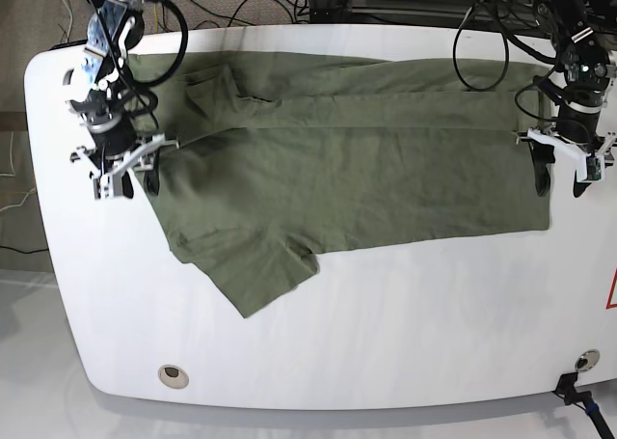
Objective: Fold the T-shirt properly
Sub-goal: 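Release the shirt and reach both grippers toward the hem, then grasp the hem corners with both grippers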
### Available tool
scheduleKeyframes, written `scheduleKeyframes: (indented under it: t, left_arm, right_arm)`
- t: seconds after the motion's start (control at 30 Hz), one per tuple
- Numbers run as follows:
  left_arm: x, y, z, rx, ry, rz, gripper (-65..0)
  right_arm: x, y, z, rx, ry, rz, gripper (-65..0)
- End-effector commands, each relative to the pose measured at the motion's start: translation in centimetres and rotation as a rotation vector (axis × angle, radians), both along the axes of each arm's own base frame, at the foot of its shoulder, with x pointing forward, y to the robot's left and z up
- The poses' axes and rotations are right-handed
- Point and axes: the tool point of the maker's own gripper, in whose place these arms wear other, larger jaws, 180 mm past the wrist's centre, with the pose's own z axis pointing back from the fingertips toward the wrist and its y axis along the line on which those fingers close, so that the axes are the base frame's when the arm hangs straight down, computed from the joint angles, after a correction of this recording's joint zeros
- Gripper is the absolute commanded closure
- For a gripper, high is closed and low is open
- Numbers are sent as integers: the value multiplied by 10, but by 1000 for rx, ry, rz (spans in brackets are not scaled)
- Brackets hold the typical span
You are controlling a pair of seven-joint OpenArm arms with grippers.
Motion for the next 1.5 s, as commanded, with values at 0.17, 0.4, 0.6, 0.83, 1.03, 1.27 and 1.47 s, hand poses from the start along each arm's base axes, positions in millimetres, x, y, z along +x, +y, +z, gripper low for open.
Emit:
scheduleKeyframes:
  t: [0.17, 0.4, 0.6, 0.83, 1.03, 1.27, 1.47]
  left_arm:
    - [48, 18, 5, -1, -51, 36, -371]
    - [76, 31, -6, -34, -22, 37, -371]
    - [89, 48, -27, -81, 36, 58, -371]
    - [92, 52, -39, -125, 25, 71, -373]
    - [89, 63, -43, -121, 39, 82, -373]
    - [88, 64, -43, -120, 38, 85, -373]
    - [86, 73, -39, -104, 40, 92, -373]
  right_arm:
    - [65, -8, 4, 95, -48, -18, -262]
    - [114, 4, -11, 156, -35, 40, -262]
    - [129, 0, -26, 216, -24, 15, -262]
    - [128, 3, -37, 242, -8, 9, -263]
    - [125, 25, -45, 225, 23, 72, -262]
    - [119, 26, -52, 227, 39, 71, -255]
    - [118, 25, -53, 228, 40, 70, 0]
